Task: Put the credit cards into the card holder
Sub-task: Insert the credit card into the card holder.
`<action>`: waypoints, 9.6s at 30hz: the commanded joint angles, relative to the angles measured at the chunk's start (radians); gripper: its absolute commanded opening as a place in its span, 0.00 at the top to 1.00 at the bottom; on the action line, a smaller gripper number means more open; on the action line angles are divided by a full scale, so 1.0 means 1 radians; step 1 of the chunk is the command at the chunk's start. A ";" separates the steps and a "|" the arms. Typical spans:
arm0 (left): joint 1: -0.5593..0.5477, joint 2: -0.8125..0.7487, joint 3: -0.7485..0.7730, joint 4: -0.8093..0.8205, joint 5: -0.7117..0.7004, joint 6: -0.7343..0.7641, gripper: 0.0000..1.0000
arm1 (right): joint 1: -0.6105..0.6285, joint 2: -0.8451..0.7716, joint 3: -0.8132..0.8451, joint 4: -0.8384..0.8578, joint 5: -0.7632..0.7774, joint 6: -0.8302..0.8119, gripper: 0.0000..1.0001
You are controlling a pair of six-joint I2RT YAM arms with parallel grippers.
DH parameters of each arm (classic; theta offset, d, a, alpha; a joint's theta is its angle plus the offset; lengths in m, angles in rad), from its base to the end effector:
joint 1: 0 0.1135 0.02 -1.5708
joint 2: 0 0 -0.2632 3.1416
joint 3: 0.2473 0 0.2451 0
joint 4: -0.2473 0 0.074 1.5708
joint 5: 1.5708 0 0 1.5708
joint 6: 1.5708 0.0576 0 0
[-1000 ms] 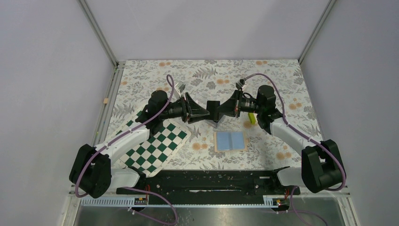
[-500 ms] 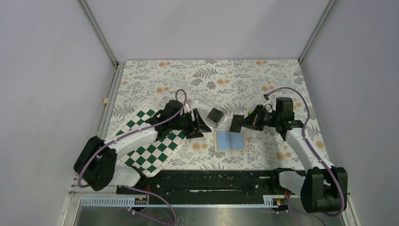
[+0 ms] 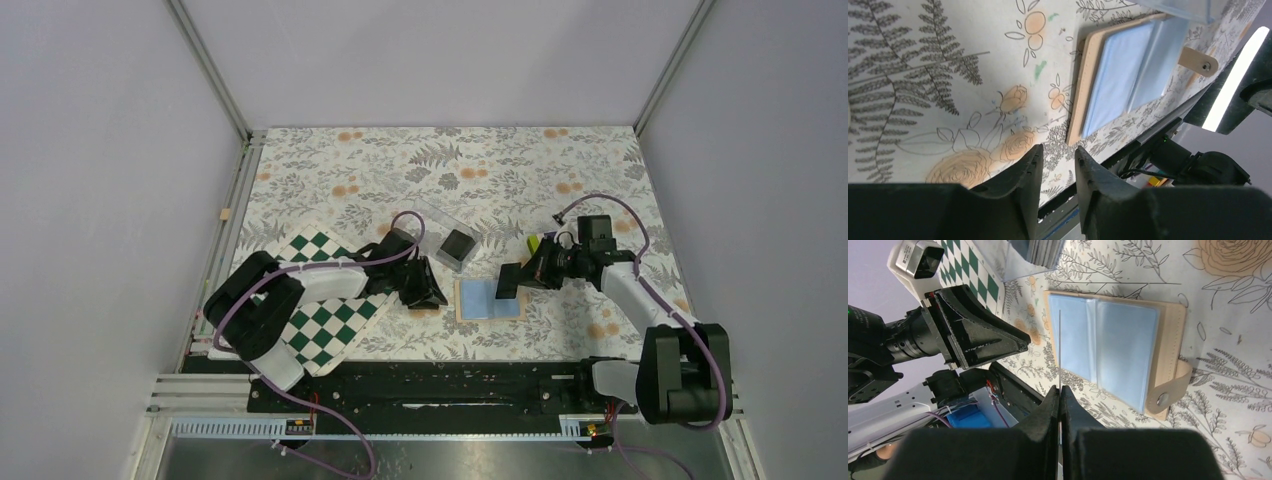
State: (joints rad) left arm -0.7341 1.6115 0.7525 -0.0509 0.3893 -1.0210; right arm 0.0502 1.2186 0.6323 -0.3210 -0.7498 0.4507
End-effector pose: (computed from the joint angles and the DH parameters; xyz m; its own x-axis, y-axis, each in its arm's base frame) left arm 0.2151 -0.2236 0.1352 -0.9822 -0.1762 -0.0653 -0.0855 0.7283 -0.6799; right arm 0.2296 0.0508 0.1875 -0.9069 0.2736 -0.3205 -0.0676 0.6562 0.7516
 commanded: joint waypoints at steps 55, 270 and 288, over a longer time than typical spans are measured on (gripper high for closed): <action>-0.019 0.212 0.140 0.052 0.000 0.016 0.96 | 0.118 0.276 -0.047 0.182 -0.022 0.033 1.00; -0.194 0.277 0.508 -0.196 0.010 0.145 0.85 | 0.362 0.400 0.314 -0.341 0.348 -0.094 1.00; -0.220 0.291 0.735 -0.636 -0.278 0.229 1.00 | 0.236 0.208 0.299 -0.374 0.364 -0.101 0.98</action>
State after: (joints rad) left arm -0.9333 1.9121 1.3743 -0.5274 0.2443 -0.8291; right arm 0.3244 1.4910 0.9173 -0.6659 -0.4057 0.3553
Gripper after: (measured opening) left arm 0.010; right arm 0.022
